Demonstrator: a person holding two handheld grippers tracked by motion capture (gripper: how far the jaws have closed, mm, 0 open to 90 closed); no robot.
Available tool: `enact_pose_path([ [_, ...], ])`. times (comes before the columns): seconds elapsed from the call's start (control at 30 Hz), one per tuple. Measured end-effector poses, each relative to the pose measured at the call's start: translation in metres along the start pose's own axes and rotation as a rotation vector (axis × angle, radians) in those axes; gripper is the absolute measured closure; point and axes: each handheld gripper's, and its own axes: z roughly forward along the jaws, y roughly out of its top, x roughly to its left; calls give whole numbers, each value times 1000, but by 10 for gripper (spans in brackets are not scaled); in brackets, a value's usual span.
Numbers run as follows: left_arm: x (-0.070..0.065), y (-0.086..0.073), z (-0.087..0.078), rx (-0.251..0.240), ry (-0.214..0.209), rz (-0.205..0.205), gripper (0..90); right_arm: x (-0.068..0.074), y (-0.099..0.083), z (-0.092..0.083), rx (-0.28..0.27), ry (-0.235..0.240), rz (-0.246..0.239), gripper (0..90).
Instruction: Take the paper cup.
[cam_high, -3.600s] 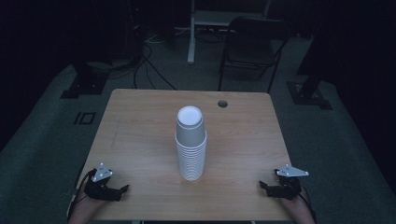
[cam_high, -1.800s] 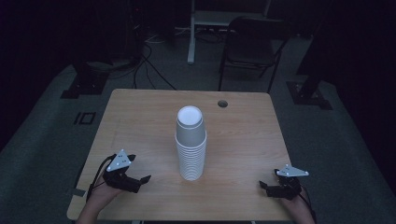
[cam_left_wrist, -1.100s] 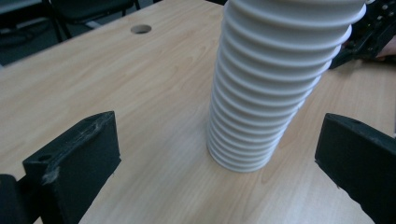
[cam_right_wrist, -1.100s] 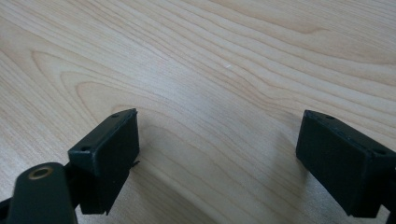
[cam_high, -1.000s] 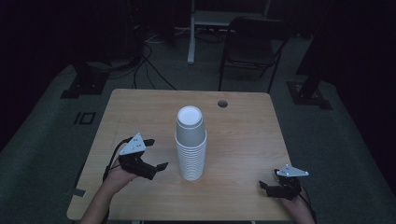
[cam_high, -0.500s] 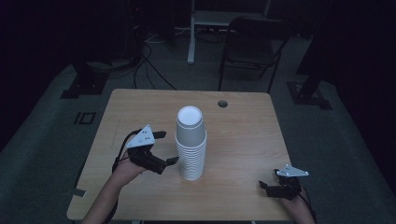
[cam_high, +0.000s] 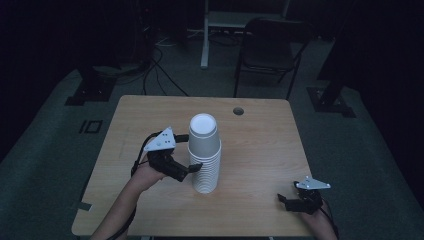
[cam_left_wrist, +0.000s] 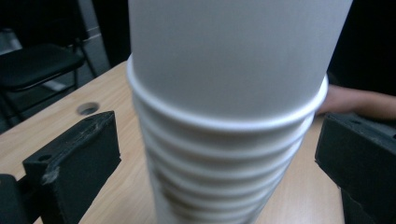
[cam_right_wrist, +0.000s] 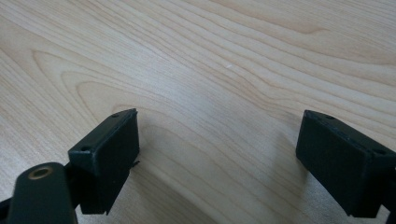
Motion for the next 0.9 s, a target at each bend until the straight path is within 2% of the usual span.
enact_pose_path([
  [0.13,-1,0,9,-7,1,11,2,0,0,0,0,0,0,128],
  [0.43,4,0,18,-54,-35,-14,3,0,0,0,-1,0,0,128],
  [0.47,4,-1,19,-63,-28,-17,3,0,0,0,-1,0,0,128],
  [0.7,4,-2,25,-70,-38,-11,23,0,0,0,0,0,0,128],
  [0.77,2,-1,26,-65,-22,2,28,0,0,0,0,0,1,127],
  [0.9,1,0,24,-58,-20,8,45,0,0,0,0,-1,1,127],
])
